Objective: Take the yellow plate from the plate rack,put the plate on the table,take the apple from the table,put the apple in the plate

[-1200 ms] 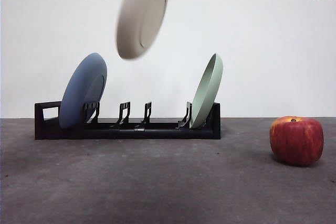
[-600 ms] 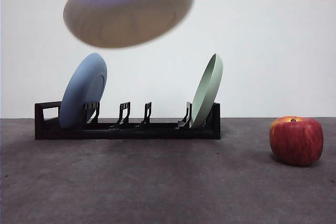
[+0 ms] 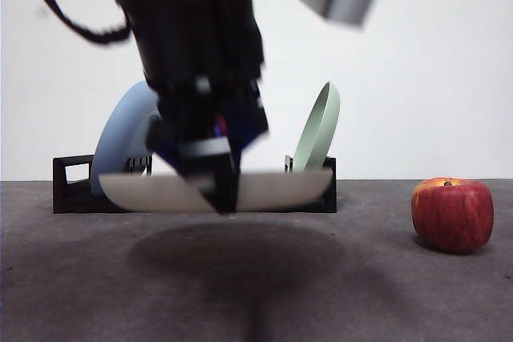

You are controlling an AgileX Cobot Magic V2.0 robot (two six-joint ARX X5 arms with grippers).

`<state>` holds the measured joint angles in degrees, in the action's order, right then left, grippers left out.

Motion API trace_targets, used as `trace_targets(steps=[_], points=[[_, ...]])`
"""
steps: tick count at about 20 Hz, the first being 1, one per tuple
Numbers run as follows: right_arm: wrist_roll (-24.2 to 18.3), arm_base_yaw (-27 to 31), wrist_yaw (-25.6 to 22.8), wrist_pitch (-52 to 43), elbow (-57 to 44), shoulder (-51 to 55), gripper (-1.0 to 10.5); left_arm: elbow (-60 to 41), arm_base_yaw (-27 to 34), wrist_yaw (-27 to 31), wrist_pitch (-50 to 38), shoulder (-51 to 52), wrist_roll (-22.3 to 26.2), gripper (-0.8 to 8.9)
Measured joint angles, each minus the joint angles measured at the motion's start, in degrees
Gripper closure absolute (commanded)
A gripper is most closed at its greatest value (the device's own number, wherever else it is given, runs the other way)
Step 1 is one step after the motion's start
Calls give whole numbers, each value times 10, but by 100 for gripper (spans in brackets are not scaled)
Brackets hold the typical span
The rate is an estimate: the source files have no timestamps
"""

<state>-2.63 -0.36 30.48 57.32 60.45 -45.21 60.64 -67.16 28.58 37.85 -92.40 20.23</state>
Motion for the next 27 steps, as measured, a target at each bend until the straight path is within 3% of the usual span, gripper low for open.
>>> trace_targets(steps=[11,15,18,24,27], points=[[0,0,0,0,0,0,384,0,-17,17,-56,-94,-73,821],[0,0,0,0,0,0,384,1,-11,-33,-50,-94,-90,782],[0,0,0,2,0,0,384,5,2,-86,-43,-91,-115,600],[0,0,0,13,0,0,384,9,5,-102,-37,-83,-131,588],[0,0,0,13,0,0,384,19,3,-124,9,-70,-142,588]])
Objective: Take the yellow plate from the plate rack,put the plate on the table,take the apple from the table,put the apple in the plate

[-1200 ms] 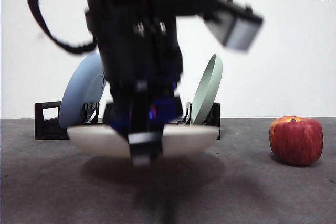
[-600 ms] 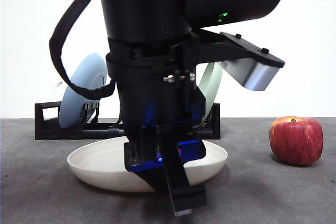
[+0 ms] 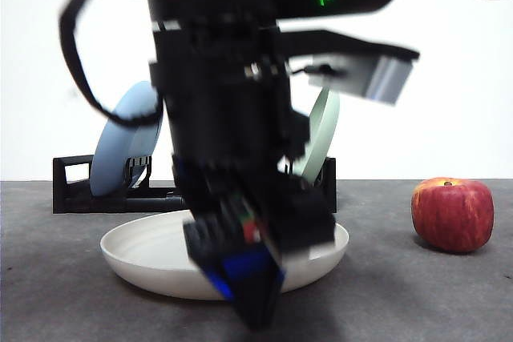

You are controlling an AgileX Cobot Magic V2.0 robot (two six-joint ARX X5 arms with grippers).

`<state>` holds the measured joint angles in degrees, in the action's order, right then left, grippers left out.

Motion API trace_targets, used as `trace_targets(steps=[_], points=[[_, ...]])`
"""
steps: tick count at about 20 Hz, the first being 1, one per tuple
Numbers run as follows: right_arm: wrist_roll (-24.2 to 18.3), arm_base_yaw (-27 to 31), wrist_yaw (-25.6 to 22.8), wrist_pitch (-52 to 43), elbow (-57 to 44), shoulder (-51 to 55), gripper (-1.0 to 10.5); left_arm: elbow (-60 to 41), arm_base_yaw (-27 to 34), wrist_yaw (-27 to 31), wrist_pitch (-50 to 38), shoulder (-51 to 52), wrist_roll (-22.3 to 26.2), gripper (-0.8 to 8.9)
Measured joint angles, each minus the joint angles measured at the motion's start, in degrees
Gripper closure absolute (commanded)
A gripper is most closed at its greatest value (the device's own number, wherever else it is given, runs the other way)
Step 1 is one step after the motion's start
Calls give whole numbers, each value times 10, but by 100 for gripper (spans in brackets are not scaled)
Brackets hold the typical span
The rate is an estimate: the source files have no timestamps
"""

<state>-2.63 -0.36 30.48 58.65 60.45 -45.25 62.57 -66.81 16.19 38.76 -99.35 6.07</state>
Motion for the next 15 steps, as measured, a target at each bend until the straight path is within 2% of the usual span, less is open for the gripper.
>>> trace_targets(steps=[5,13,15], points=[[0,0,0,0,0,-10,383,59,1,-2,10,132,-24,588],[0,0,-1,-46,0,-106,383,75,24,-1,24,408,-121,594],[0,-5,-10,-59,0,-147,383,75,24,-1,34,469,-137,621]])
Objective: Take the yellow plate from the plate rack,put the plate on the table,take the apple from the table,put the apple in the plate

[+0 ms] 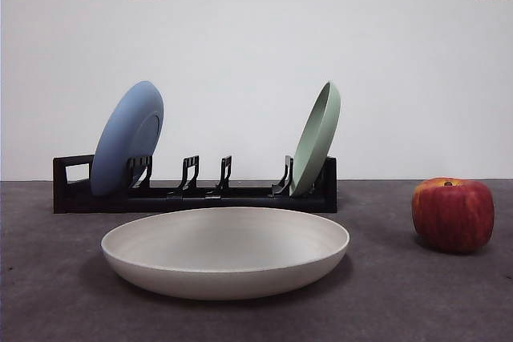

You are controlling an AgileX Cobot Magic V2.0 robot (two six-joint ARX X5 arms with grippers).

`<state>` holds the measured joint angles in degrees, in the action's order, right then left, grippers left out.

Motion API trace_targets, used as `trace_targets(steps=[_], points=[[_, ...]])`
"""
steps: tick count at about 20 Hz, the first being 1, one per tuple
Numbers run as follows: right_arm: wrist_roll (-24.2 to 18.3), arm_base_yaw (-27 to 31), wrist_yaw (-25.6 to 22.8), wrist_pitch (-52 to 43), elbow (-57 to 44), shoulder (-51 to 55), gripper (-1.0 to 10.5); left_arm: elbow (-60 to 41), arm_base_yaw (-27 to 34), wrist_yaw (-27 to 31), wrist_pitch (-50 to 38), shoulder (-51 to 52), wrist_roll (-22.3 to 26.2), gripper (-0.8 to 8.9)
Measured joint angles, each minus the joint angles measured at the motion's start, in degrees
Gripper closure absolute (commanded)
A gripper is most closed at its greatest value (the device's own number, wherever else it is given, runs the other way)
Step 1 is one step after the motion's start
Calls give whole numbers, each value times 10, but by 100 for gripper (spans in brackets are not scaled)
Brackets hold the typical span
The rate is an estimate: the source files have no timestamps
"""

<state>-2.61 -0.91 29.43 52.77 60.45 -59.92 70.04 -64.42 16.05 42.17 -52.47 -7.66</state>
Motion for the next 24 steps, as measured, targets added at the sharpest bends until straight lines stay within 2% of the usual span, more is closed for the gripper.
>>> trace_targets(steps=[2,3,7,10,11,14,24], points=[[0,-21,-40,-13,0,-44,383,0,0,0,10,49,-13,800],[0,-33,-61,-19,0,-63,383,0,0,0,16,66,-19,824],[0,-92,-140,-61,0,-137,379,0,0,0,50,116,-37,822],[0,-132,-216,-96,0,-183,379,0,0,0,83,121,-47,822],[0,-140,-227,-105,0,-194,379,0,0,0,92,120,-49,821],[0,-152,-250,-120,1,-234,379,0,0,0,103,114,-51,821],[0,-152,-260,-126,2,-343,385,0,0,0,103,102,-51,821]])
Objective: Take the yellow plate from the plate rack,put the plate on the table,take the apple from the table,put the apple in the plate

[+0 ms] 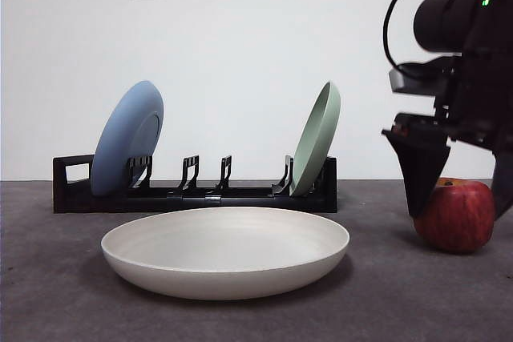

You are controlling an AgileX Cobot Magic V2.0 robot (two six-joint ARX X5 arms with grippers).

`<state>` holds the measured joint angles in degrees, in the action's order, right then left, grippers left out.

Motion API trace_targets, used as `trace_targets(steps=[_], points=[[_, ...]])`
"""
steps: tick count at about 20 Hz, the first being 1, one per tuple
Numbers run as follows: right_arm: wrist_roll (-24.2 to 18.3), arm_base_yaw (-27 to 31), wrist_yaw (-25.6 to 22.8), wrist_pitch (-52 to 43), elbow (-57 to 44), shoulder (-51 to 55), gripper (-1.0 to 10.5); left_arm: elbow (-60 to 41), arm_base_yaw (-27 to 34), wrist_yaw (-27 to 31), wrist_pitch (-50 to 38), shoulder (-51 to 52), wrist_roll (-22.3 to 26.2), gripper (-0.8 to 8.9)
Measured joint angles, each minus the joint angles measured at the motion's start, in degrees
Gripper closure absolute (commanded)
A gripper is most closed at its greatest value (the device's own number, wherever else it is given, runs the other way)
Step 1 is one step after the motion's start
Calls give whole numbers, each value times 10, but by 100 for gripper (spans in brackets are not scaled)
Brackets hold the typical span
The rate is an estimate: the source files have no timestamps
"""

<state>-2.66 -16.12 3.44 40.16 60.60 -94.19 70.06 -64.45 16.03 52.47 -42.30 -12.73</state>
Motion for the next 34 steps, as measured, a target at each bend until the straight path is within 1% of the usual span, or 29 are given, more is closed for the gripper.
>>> trace_targets(steps=[1,3,4,6,7,9,14,17,21,24,26,29,34], points=[[0,0,0,0,0,-5,407,0,0,0,0,-1,0,821],[3,0,0,-3,0,-6,620,0,0,0,0,-1,0,822],[4,0,1,-5,0,-6,704,0,0,0,0,-2,0,821],[5,0,14,-6,0,-6,894,0,0,0,0,-3,0,821],[5,1,25,-6,0,-6,969,0,0,0,0,-4,0,821],[5,0,43,-6,0,-6,958,0,0,0,0,-5,0,821],[9,-2,45,-4,3,11,958,0,0,0,0,-9,0,821],[21,-20,44,-3,50,51,958,0,0,0,0,-9,0,821],[33,-96,45,-20,129,62,958,0,0,0,0,-9,0,821],[41,-170,45,-55,136,59,958,0,0,0,0,-9,0,821],[46,-208,45,-61,137,44,958,0,0,-2,0,-9,0,822],[49,-244,45,-59,137,-2,958,0,0,-15,0,-9,0,822],[50,-266,39,-58,137,-70,958,0,0,-16,5,-9,0,821]])
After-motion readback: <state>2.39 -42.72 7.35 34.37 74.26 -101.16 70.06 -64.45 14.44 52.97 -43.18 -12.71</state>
